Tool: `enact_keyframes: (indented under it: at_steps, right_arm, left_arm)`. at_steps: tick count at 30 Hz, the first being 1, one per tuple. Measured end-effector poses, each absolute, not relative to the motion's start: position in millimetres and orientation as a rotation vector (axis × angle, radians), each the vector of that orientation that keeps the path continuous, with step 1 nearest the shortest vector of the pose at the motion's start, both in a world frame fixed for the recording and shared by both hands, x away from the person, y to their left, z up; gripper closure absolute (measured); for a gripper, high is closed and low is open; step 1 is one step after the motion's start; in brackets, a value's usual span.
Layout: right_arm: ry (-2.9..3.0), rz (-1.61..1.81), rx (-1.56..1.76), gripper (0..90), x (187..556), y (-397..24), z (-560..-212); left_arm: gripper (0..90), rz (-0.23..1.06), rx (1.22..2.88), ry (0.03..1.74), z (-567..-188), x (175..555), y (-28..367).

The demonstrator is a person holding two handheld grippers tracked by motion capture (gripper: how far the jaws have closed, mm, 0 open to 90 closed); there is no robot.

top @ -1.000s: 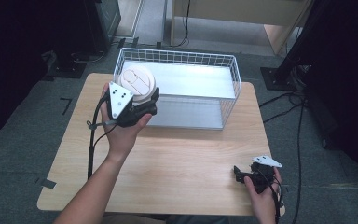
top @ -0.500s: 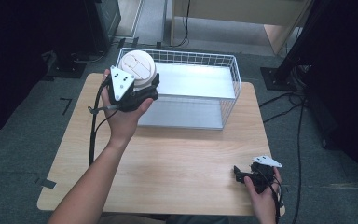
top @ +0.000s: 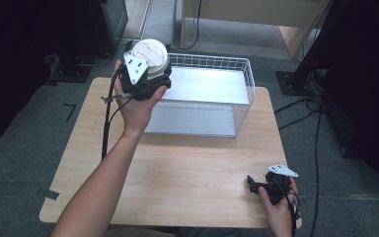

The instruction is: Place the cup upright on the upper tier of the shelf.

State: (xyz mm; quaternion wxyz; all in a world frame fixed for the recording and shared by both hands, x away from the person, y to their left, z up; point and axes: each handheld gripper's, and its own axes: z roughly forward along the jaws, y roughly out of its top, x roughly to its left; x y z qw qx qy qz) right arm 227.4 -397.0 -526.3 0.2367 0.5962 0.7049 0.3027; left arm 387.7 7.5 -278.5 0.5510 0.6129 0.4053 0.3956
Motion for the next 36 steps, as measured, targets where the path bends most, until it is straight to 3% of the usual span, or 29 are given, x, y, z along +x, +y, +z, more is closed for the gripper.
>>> enact_keyframes:
  at_steps: [36]
  right_arm:
    - [1.943,0.831,1.622,0.0,228,-397,-526]
  left_arm:
    - [15.4,0.878,1.501,1.1,-281,455,-6]
